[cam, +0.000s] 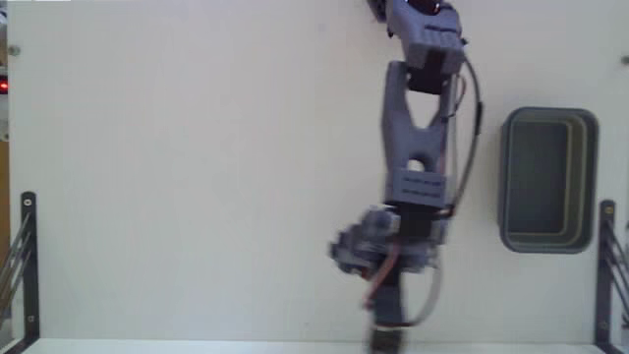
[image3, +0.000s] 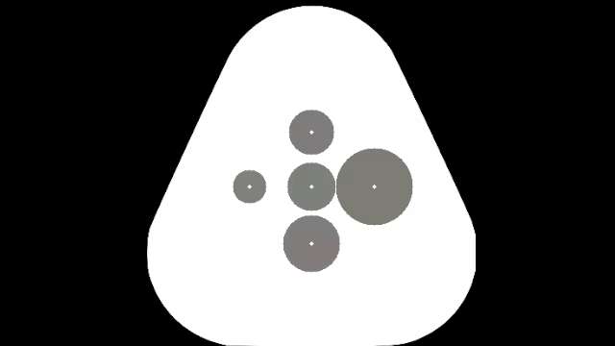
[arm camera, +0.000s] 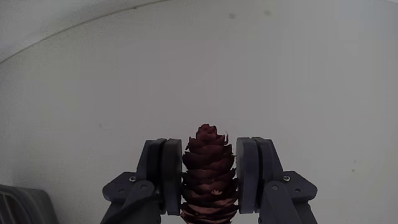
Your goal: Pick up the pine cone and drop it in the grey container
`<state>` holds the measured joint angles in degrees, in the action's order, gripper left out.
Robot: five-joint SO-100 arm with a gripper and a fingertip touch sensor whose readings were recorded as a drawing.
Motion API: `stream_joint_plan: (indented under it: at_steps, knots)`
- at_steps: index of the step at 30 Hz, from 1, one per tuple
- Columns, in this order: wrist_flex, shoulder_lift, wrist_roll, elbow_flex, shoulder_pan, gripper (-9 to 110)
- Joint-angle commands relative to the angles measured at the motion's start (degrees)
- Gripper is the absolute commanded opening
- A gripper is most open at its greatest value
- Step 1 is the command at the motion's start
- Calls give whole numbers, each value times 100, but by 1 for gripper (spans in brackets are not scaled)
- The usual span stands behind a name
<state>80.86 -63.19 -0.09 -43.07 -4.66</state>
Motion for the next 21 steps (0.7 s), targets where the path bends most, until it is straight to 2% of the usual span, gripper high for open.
stream_joint_plan:
  at_steps: [1, 21]
  knots:
    - [57, -812, 9, -126, 317, 45]
    - [73, -2070, 9, -1371, 2562, 45]
